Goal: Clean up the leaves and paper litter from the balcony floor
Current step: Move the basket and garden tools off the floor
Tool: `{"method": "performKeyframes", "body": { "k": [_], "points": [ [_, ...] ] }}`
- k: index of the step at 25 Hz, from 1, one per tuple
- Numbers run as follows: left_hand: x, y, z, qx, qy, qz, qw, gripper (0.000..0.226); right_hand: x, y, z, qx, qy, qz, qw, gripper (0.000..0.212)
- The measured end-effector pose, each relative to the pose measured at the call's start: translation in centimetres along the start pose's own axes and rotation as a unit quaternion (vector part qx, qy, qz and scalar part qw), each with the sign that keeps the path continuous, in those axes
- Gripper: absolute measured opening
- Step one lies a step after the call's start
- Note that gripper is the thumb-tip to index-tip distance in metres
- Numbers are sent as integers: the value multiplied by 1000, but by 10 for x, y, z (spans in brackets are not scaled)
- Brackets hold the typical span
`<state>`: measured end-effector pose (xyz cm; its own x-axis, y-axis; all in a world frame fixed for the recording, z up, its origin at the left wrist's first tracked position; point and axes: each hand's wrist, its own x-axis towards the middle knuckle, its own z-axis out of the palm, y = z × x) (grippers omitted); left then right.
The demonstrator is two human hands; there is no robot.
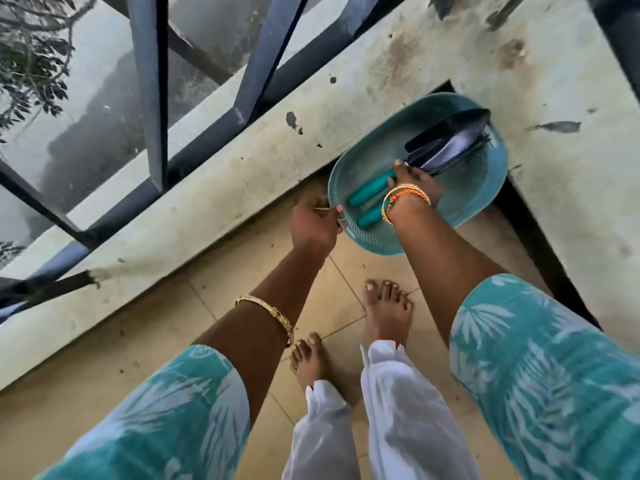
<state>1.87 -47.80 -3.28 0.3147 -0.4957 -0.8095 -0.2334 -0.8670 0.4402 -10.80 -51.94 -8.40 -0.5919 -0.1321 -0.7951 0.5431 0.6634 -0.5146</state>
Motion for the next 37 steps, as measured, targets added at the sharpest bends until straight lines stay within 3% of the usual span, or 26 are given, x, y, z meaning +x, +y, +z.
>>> {"method": "performKeyframes", "body": {
  "k": [5, 9, 11, 13, 16, 20, 22, 25, 31, 37],
  "points": [
    [-4, 1, -5, -34, -18, -5, 999, 18, -1, 2, 5, -84, 6, -15, 996, 24],
    [-18, 6, -5, 84, 10, 28, 996, 25, -11, -11, -11, -204, -3, 10, 979, 44],
    [-38, 12, -7, 166, 26, 53, 984, 34, -26, -19, -27, -261, -19, -30, 965, 40],
    [-63, 18, -17, 275, 39, 97, 956, 41, -52, -26, -49, -355, -32, -133, 925, 28],
    [-106, 27, -50, 391, 63, 190, 898, 42, -104, -42, -89, -454, -77, -318, 829, 25],
    [-188, 29, -103, 448, 80, 300, 838, 53, -190, -59, -142, -545, -119, -503, 660, 40],
    [-238, 26, -126, 458, 94, 319, 824, 59, -241, -65, -170, -561, -94, -560, 603, 51],
    [-319, 8, -163, 486, 115, 341, 796, 60, -323, -77, -209, -560, -66, -587, 580, 56],
    [-458, -6, -237, 511, 107, 320, 791, 69, -459, -99, -279, -542, -78, -633, 546, 60],
    [-530, 27, -296, 480, 246, 360, 761, 67, -551, -128, -303, -503, -104, -694, 504, 63]
  ]
}}
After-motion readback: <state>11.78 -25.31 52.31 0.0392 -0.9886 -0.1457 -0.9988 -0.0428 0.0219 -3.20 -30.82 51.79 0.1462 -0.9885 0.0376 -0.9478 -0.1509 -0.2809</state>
